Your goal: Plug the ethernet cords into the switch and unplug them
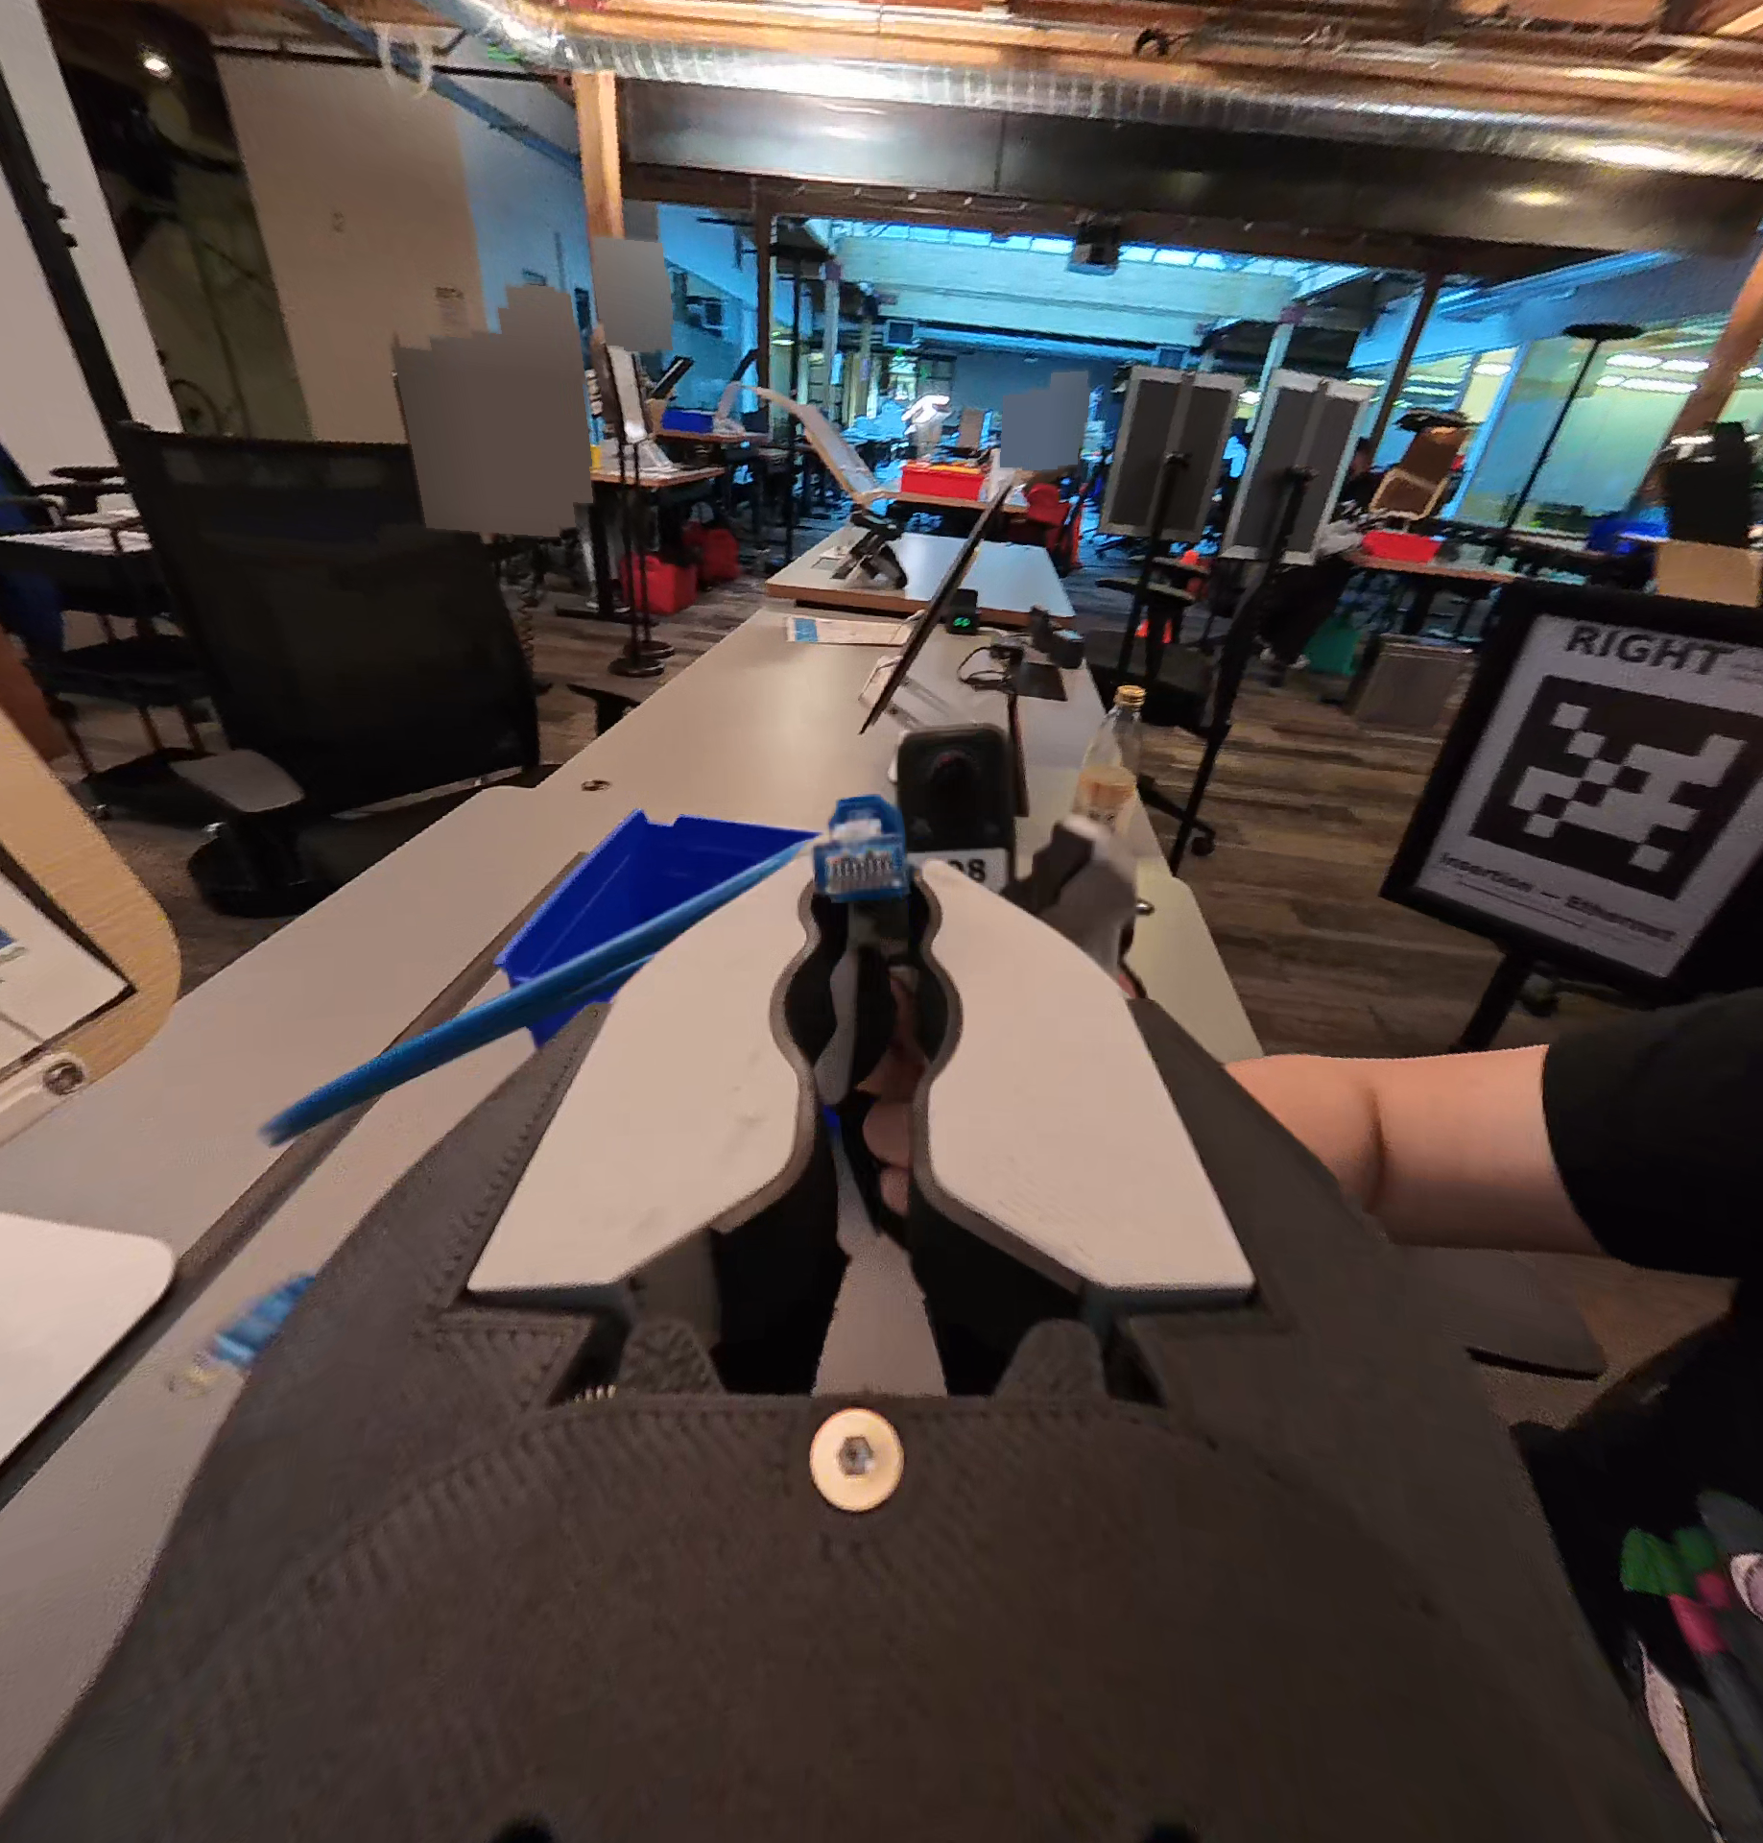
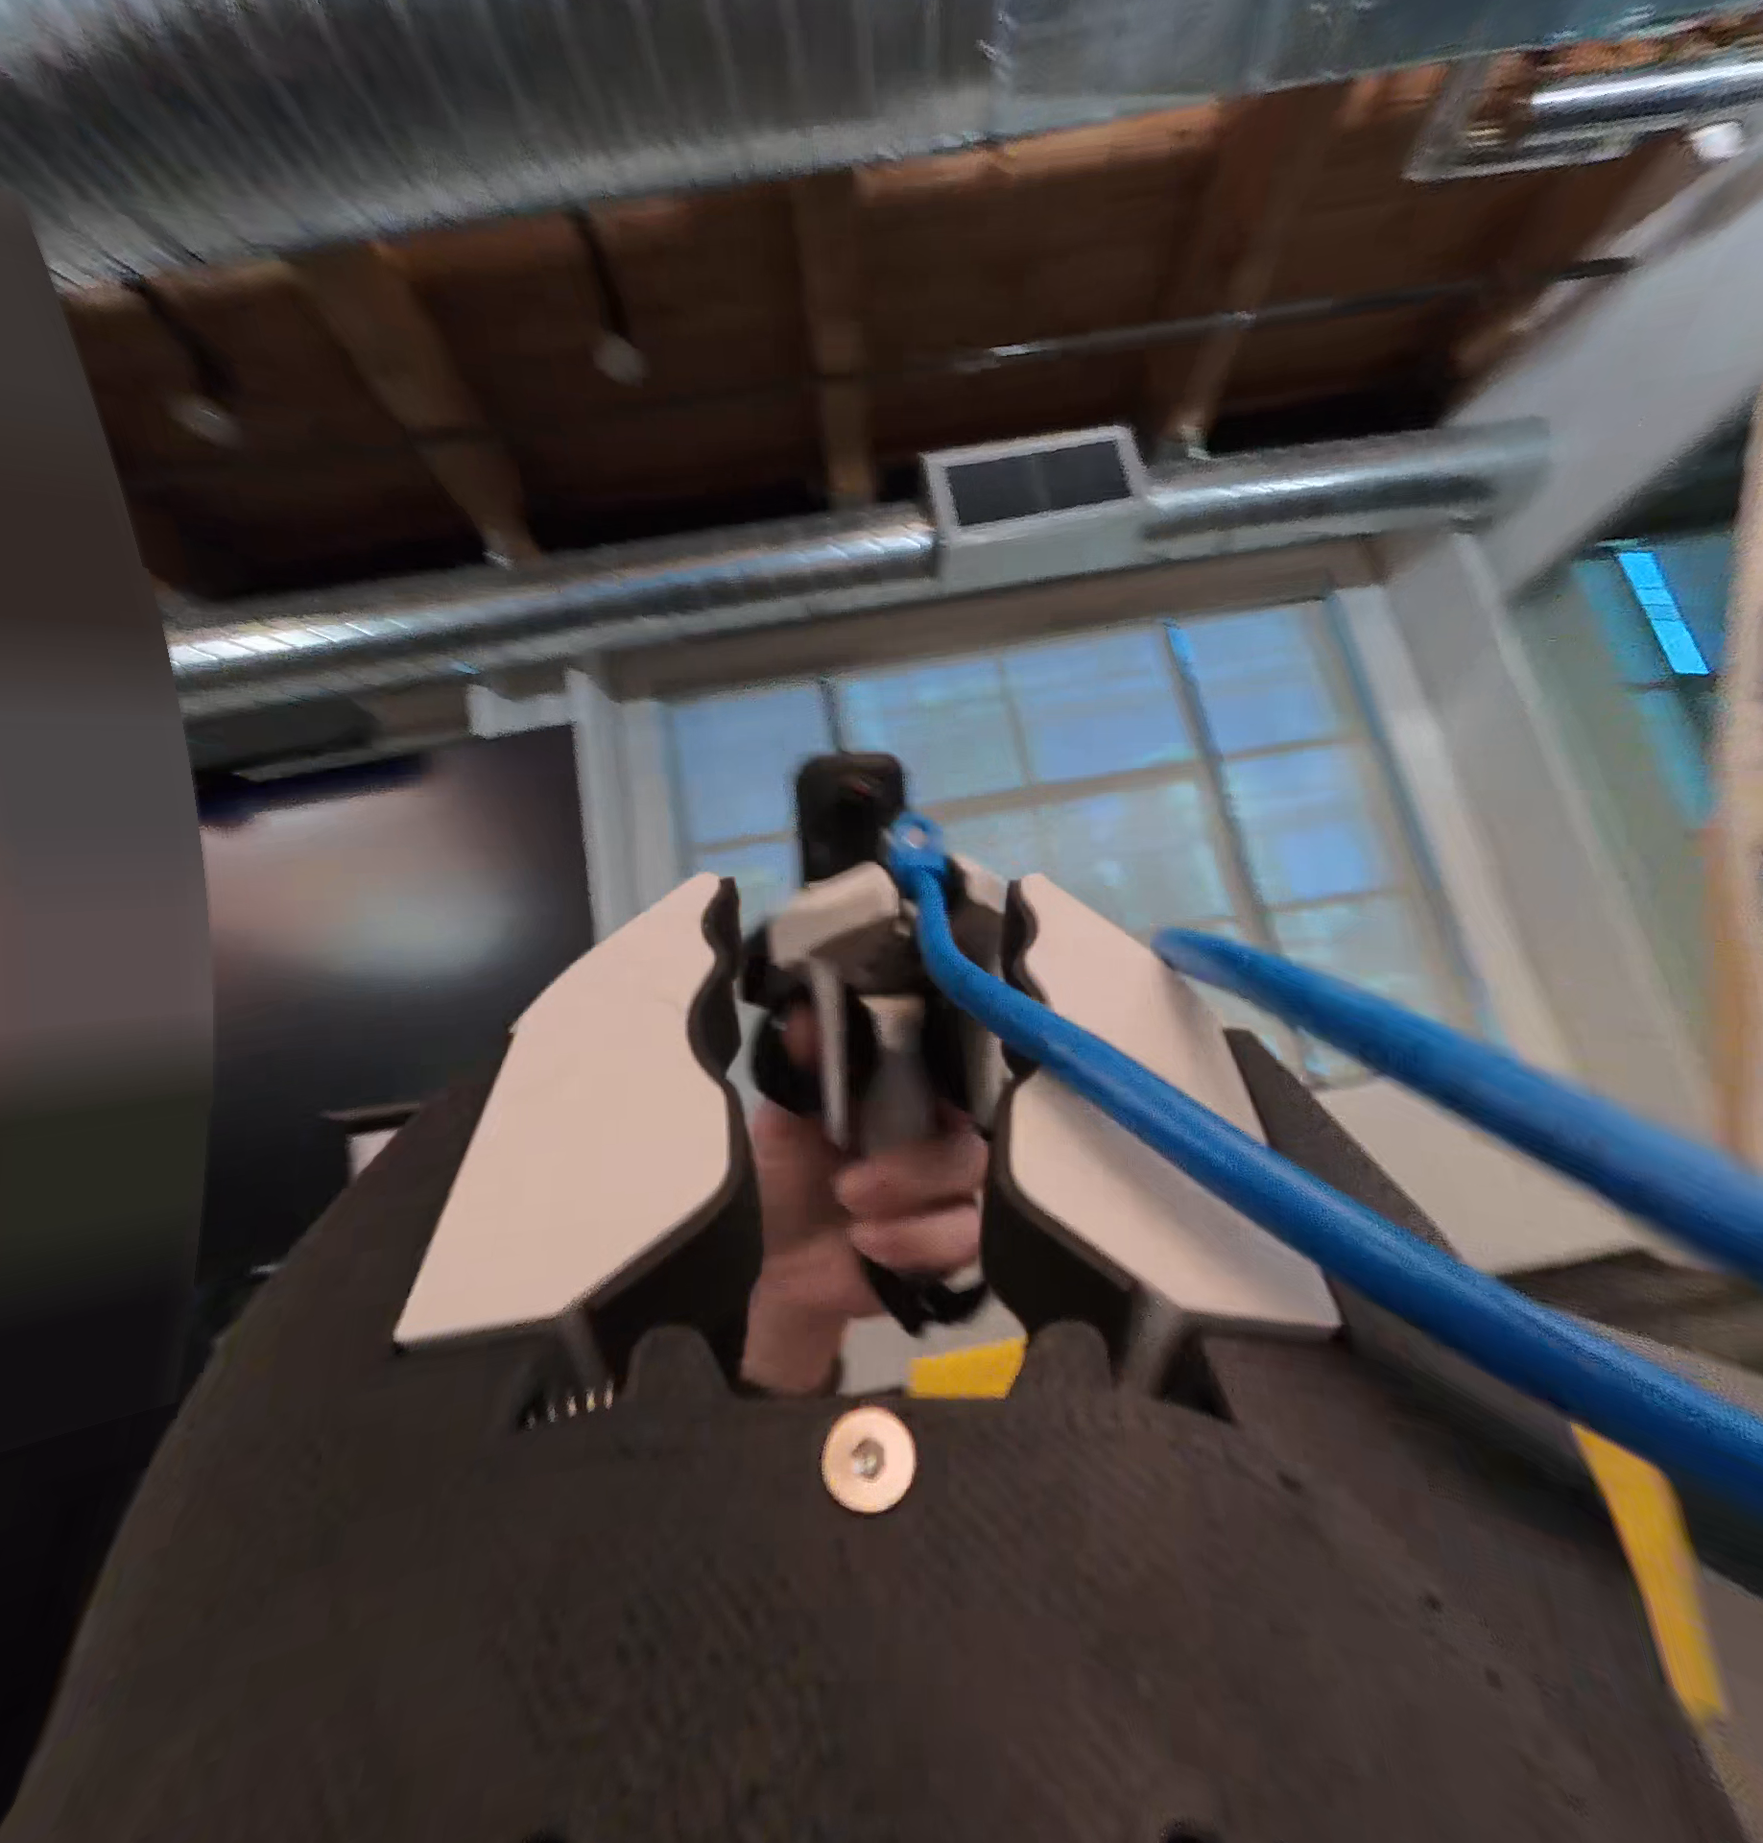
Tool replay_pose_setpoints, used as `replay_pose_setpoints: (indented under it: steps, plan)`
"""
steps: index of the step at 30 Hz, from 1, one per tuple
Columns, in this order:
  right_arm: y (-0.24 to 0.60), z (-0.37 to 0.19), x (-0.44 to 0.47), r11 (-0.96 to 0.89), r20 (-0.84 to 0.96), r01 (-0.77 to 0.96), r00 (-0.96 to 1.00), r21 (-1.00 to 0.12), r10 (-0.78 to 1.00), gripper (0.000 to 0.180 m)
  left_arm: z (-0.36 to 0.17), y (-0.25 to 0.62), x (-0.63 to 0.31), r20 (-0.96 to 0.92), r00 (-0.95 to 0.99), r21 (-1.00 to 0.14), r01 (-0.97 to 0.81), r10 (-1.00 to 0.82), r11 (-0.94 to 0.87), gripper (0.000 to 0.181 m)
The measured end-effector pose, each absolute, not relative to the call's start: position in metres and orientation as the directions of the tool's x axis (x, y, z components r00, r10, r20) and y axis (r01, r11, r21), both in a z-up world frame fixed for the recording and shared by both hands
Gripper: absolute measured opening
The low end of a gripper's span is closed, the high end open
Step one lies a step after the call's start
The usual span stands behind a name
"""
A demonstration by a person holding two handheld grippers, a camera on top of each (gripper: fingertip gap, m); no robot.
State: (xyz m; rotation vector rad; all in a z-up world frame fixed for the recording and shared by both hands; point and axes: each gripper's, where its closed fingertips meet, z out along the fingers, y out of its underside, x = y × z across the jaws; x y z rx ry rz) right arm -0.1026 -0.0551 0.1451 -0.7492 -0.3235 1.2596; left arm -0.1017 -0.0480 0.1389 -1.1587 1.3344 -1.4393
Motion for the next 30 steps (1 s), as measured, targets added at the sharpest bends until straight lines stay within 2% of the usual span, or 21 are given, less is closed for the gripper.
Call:
replay_pose_setpoints:
  steps: [2, 4, 6, 8, 11, 14, 16, 20, 23, 27, 30]
  plan:
    - [-0.060, 0.152, -0.104, 0.032, -0.190, -0.742, 0.212, -0.669, 0.959, 0.038, 0.138, -0.048, -0.102, 0.080, -0.239, -0.997, -0.007, -0.968, -0.081, 0.010]
    - [-0.054, 0.149, -0.108, -0.004, -0.220, -0.685, 0.229, -0.729, 0.948, 0.033, 0.136, -0.048, -0.102, 0.077, -0.243, -0.997, -0.018, -0.967, -0.075, 0.011]
    - [-0.048, 0.145, -0.107, 0.013, -0.221, -0.631, 0.291, -0.776, 0.931, 0.016, 0.132, -0.050, -0.102, 0.074, -0.258, -0.997, -0.040, -0.963, -0.066, 0.011]
    - [-0.046, 0.142, -0.106, 0.024, -0.204, -0.566, 0.336, -0.824, 0.920, 0.007, 0.131, -0.051, -0.101, 0.059, -0.259, -0.998, -0.045, -0.964, -0.049, 0.010]
    - [-0.046, 0.138, -0.105, 0.054, -0.152, -0.467, 0.393, -0.883, 0.907, 0.006, 0.127, -0.052, -0.100, 0.025, -0.252, -0.998, -0.061, -0.967, -0.010, 0.011]
    - [-0.050, 0.139, -0.105, 0.178, -0.015, -0.346, 0.489, -0.921, 0.872, 0.006, 0.124, -0.054, -0.101, 0.055, -0.265, -0.995, -0.091, -0.963, -0.032, 0.012]
    - [-0.053, 0.141, -0.103, 0.285, 0.106, -0.237, 0.567, -0.929, 0.817, 0.006, 0.123, -0.053, -0.104, 0.097, -0.281, -0.992, -0.103, -0.955, -0.070, 0.024]
    - [-0.061, 0.150, -0.093, 0.504, 0.369, 0.012, 0.697, -0.863, 0.615, 0.006, 0.139, -0.048, -0.115, 0.264, -0.351, -0.963, -0.039, -0.899, -0.267, 0.028]
    - [-0.069, 0.148, -0.095, 0.615, 0.563, 0.207, 0.682, -0.761, 0.467, 0.006, 0.147, -0.049, -0.117, 0.370, -0.432, -0.916, -0.018, -0.823, -0.402, 0.036]
    - [-0.073, 0.143, -0.101, 0.673, 0.672, 0.311, 0.638, -0.671, 0.375, 0.006, 0.137, -0.060, -0.108, 0.399, -0.477, -0.907, -0.081, -0.783, -0.413, 0.040]
    - [-0.070, 0.138, -0.102, 0.693, 0.722, 0.366, 0.611, -0.621, 0.324, 0.006, 0.135, -0.062, -0.104, 0.365, -0.471, -0.922, -0.067, -0.803, -0.381, 0.028]
